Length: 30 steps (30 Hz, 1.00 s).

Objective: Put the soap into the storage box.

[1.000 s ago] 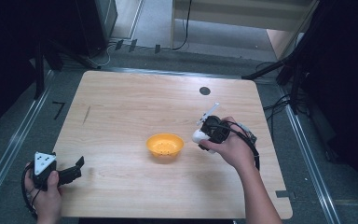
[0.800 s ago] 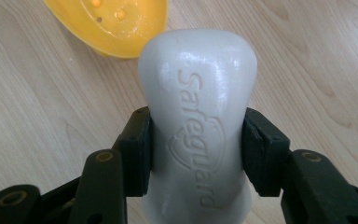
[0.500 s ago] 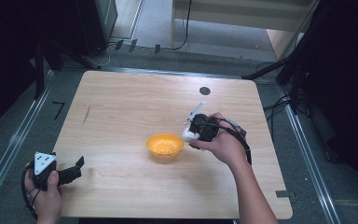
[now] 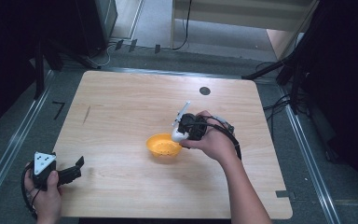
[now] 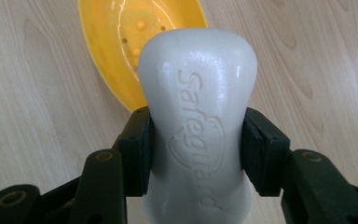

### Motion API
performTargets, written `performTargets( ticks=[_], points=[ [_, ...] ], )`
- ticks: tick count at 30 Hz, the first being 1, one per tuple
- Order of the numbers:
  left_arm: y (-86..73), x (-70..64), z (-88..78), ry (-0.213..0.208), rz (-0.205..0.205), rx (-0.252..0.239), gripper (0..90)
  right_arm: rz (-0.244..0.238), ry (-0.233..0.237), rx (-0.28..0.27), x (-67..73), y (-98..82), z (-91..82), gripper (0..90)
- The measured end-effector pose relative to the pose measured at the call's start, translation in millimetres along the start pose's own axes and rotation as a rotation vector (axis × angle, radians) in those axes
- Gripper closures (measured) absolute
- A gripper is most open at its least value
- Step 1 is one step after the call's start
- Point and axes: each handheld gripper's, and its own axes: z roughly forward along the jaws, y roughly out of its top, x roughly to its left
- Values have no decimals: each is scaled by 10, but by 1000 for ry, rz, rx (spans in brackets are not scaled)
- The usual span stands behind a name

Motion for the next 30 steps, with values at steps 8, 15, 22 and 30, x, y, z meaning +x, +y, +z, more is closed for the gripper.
performTargets(
  ticks=[8, 15, 22, 30],
  points=[
    [-1, 3, 1, -3, -3, -1, 9, -49, 16, 9, 44, 165, 89, 512],
    [0, 5, 0, -4, -4, 0, 9, -77, 24, 5, 67, 266, 124, 512],
    [0, 5, 0, -4, -4, -1, 9, -99, 30, 8, 105, 352, 166, 512],
    [1, 9, -3, -4, -5, 3, 9, -127, 47, 11, 150, 451, 232, 512]
  ],
)
